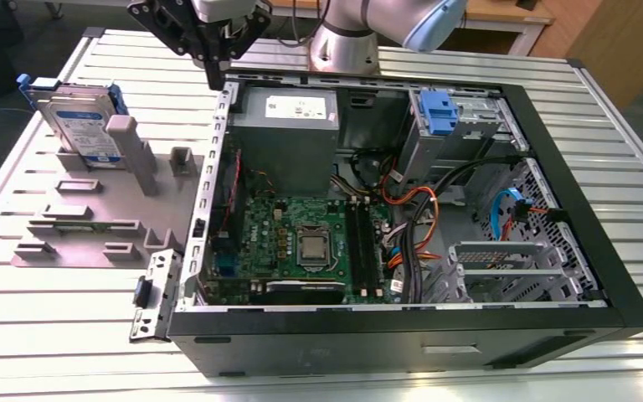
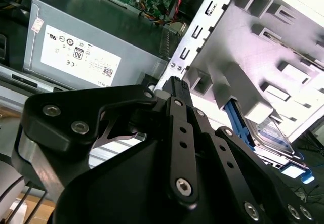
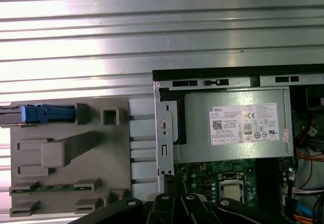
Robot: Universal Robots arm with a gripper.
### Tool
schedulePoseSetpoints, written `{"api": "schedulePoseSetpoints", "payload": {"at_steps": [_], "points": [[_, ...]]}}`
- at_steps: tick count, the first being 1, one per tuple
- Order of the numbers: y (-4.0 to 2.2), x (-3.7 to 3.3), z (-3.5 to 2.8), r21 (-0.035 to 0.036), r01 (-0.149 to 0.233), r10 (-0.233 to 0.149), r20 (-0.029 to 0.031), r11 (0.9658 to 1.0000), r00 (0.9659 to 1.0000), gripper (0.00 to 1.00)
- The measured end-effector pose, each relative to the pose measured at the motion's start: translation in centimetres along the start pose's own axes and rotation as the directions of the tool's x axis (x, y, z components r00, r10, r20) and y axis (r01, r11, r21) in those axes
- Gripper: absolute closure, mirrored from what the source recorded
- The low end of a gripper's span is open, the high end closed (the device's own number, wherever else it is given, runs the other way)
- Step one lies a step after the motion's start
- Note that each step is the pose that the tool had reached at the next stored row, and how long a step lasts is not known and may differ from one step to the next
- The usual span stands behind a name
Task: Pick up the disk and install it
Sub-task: 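Reach for the disk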
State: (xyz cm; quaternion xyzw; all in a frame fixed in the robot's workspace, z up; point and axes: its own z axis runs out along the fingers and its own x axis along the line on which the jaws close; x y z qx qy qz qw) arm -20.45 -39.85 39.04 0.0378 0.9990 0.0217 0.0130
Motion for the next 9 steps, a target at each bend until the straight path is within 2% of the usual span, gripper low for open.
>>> {"api": "schedulePoseSetpoints", "payload": {"at_steps": [2,4,8,9], "points": [[0.0,0.04,0.0,-0.0001,0.0,0.0,0.0,1.0,1.0,0.89],[-0.04,0.64,0.12,0.0001,0.0,0.0,-0.0018,1.0,1.0,0.89],[-0.04,0.73,0.14,0.0001,0.0,0.0,-0.0023,1.0,1.0,0.89],[-0.05,0.93,0.19,0.0004,0.0,0.0,-0.005,1.0,1.0,0.89]]}}
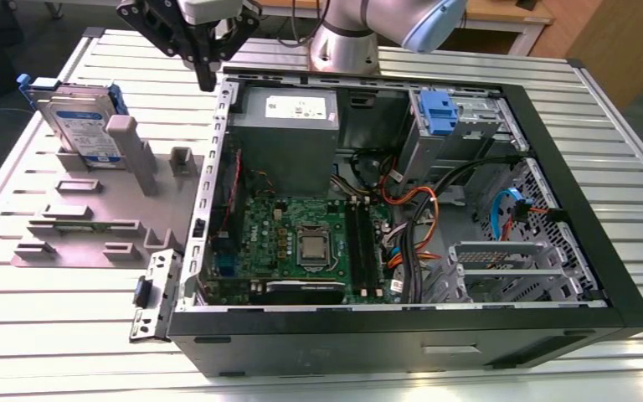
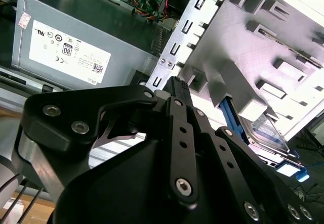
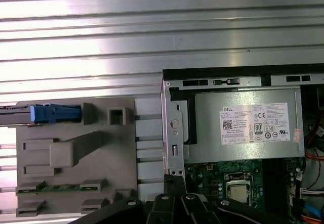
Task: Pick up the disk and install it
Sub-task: 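Reach for the disk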
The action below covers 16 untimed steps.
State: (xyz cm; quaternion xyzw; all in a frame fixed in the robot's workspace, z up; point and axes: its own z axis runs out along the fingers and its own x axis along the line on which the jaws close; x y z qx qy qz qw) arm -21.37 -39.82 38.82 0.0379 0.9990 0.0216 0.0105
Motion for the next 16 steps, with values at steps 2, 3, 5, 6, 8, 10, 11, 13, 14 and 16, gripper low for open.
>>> {"api": "schedulePoseSetpoints", "payload": {"at_steps": [2,3,5,6,8,10,11,13,14,16], "points": [[0.0,0.03,0.01,0.0,0.0,0.0,-0.0001,1.0,1.0,0.89],[0.0,0.03,0.01,0.0,0.0,0.0,-0.0001,1.0,1.0,0.89],[0.0,0.03,0.01,0.0,0.0,0.0,-0.0001,1.0,1.0,0.89],[0.0,0.03,0.01,0.0,0.0,0.0,-0.0001,1.0,1.0,0.89],[0.0,0.03,0.01,-0.0001,0.0,0.0,-0.0001,1.0,1.0,0.89],[0.0,0.03,0.01,0.0,0.0,0.0,-0.0001,1.0,1.0,0.89],[0.0,0.04,0.01,0.0,0.0,0.0,-0.0001,1.0,1.0,0.89],[-0.01,0.16,0.04,-0.0002,0.0,0.0,-0.0001,1.0,1.0,0.89],[-0.01,0.32,0.05,0.0,0.0,0.0,-0.0004,1.0,1.0,0.89],[0.25,0.77,0.09,0.0,0.0,0.0,-0.0006,1.0,1.0,0.89]]}}
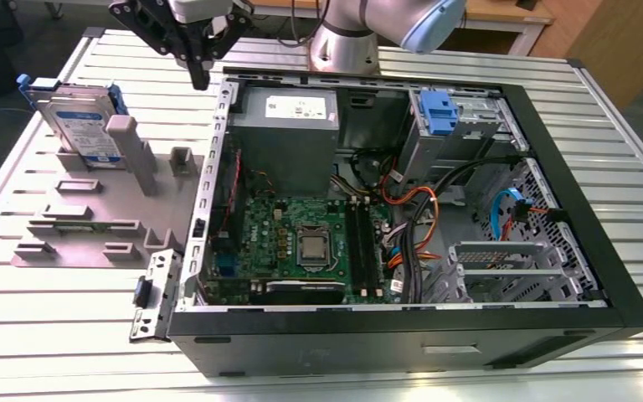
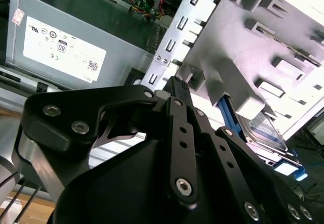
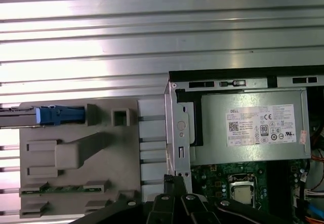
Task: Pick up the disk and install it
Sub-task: 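Reach for the disk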
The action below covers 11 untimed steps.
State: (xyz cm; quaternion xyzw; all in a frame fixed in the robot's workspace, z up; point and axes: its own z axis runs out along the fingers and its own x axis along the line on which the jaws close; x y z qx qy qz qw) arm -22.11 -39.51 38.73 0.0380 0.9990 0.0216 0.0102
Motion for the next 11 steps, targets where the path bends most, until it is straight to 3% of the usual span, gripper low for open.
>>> {"api": "schedulePoseSetpoints", "payload": {"at_steps": [5,11], "points": [[0.69,1.97,0.13,0.0,0.0,0.0,-0.0001,1.0,1.0,0.89],[0.94,4.74,0.41,-0.0001,0.0,0.0,0.0,1.0,1.0,0.89]]}}
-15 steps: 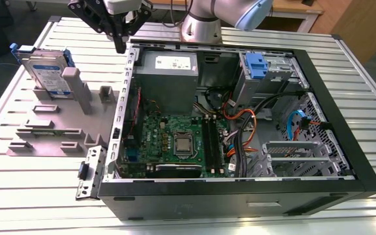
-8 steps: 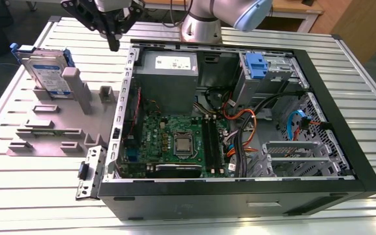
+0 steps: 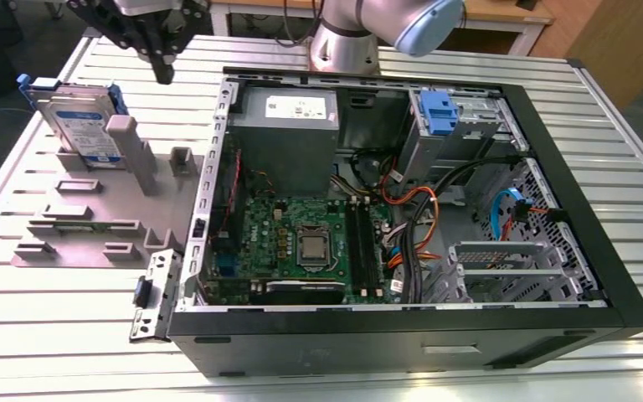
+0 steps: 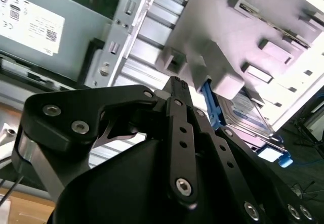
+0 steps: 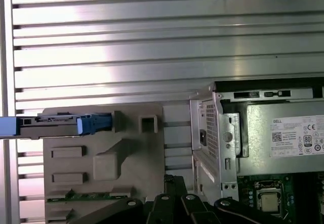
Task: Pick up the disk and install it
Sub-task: 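Reach for the disk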
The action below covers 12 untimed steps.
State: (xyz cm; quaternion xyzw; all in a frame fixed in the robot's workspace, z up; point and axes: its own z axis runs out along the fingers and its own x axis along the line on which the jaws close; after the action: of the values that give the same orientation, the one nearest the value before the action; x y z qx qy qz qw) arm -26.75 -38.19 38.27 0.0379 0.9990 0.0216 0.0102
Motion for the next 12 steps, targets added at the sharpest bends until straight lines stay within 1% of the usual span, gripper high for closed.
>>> {"api": "schedulePoseSetpoints", "payload": {"at_steps": [6,10,12], "points": [[0.14,2.74,0.21,0.0,0.0,0.0,0.0,1.0,1.0,0.89],[0.07,4.05,0.24,0.0,0.0,0.0,-0.0001,1.0,1.0,0.89],[0.0,4.92,0.26,0.0,0.0,0.0,0.0,1.0,1.0,0.89]]}}
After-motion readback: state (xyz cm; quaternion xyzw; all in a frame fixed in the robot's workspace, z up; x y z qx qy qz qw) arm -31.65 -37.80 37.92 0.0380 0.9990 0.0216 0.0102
